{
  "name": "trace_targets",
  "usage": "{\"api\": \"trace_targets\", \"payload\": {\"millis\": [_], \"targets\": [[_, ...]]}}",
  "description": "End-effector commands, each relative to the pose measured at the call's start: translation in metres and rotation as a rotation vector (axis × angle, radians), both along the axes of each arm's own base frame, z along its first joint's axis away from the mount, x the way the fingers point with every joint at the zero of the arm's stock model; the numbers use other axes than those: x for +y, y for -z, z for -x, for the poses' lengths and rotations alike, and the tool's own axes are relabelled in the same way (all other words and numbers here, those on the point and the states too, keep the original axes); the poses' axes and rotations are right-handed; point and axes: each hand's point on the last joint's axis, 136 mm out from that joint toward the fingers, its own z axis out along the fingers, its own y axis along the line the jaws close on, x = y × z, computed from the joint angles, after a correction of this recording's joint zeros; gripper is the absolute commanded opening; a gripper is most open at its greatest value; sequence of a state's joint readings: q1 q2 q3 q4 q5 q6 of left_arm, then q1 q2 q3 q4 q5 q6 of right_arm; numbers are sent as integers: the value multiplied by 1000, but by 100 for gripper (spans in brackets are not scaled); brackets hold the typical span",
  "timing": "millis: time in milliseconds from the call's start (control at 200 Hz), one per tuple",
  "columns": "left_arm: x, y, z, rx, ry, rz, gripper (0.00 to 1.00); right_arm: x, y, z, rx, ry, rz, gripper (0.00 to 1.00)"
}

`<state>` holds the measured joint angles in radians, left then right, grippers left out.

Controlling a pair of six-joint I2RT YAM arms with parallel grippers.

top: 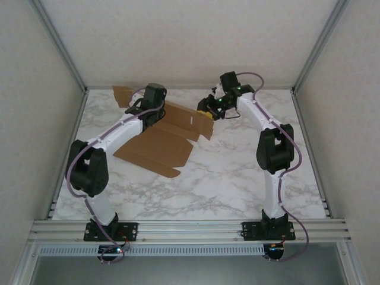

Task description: Fold the paper box

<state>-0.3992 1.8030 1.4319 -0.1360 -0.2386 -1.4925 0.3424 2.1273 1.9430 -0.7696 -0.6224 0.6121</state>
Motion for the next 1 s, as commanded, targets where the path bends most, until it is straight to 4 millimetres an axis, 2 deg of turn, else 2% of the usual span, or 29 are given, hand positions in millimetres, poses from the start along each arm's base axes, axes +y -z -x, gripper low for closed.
{"api": "trace_targets", "payload": {"millis": [0, 135, 340, 416, 561, 756, 996], "targets": [[9, 6, -20, -101, -38, 24, 0, -3, -45, 1, -24, 11, -80, 44], [8, 15, -19, -144, -27, 56, 0, -11, -55, 3, -49, 26, -50, 43], [11, 10, -3, -212, -31, 114, 0, -18, -75, 14, -71, 139, -91, 36], [14, 13, 5, -205, -55, 111, 0, -16, -79, 20, -75, 167, -91, 34], [18, 19, 13, -173, -86, 77, 0, 6, -79, 31, -57, 177, -102, 33], [17, 31, 13, -166, -90, 84, 0, 35, -57, 32, -19, 149, -75, 32], [18, 39, 18, -151, -92, 94, 0, 35, -18, 22, 9, 171, -9, 32]]}}
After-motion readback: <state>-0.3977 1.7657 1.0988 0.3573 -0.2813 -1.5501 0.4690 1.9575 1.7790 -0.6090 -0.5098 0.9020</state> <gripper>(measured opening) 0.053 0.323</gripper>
